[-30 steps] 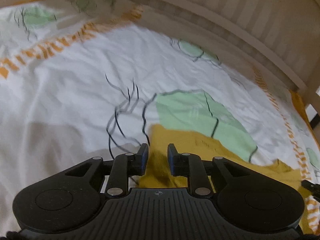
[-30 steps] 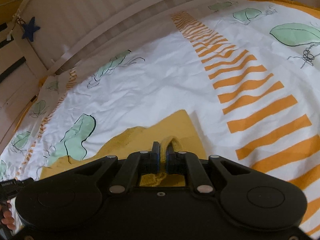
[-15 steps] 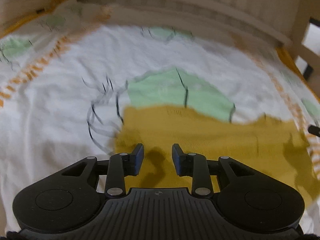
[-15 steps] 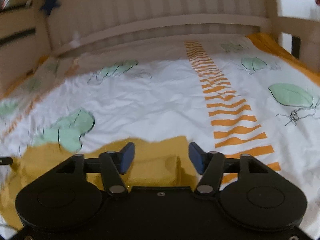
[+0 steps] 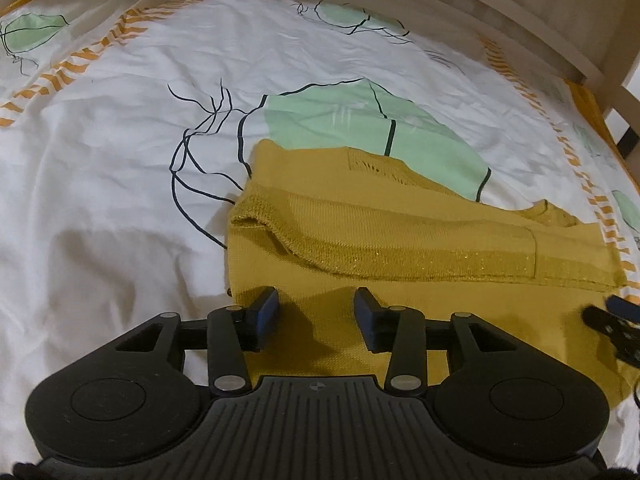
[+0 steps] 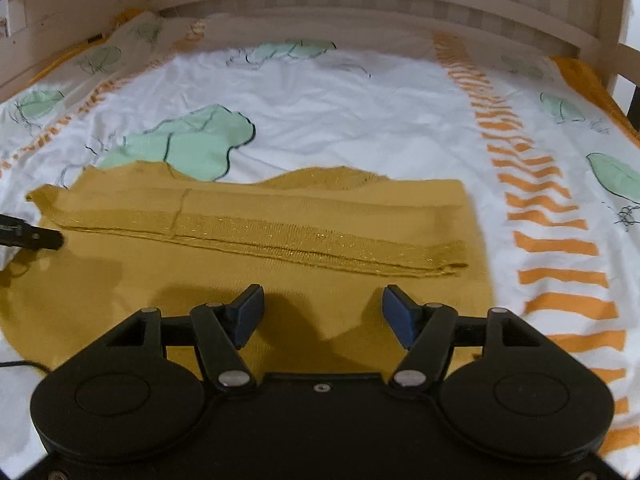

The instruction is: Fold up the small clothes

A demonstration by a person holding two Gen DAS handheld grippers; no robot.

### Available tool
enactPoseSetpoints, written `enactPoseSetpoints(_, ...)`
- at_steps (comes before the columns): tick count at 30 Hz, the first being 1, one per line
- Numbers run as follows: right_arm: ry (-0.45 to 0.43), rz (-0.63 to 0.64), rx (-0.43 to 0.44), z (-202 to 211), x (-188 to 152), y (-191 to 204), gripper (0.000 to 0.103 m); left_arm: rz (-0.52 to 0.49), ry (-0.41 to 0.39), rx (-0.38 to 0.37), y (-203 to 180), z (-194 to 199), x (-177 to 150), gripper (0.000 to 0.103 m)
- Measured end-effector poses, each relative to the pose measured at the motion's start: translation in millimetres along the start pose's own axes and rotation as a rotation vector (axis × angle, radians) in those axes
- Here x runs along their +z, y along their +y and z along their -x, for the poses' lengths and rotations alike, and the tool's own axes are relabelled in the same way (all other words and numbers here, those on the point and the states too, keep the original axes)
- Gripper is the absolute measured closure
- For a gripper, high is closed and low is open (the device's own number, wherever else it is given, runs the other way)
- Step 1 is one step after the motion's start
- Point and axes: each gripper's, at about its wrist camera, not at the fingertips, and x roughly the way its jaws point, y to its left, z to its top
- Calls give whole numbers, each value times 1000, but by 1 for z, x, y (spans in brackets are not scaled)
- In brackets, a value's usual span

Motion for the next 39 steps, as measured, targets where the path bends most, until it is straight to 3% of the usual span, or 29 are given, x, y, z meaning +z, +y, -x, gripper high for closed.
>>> enactPoseSetpoints(9, 31, -151, -14, -51, 49, -18, 33, 14, 4, -4, -1, -3, 3, 58)
enactPoseSetpoints(18, -42, -189, -87, -55, 72, -33, 33, -7, -4, -1, -3, -7, 7, 57)
enactPoseSetpoints(29, -64, -141, -6, 18, 23, -42, 32, -25, -43, -21, 4, -20, 23, 57)
enactPoseSetpoints(39, -53, -166, 4, 22, 0, -51, 32, -32, -64, -43, 8, -43, 50, 57)
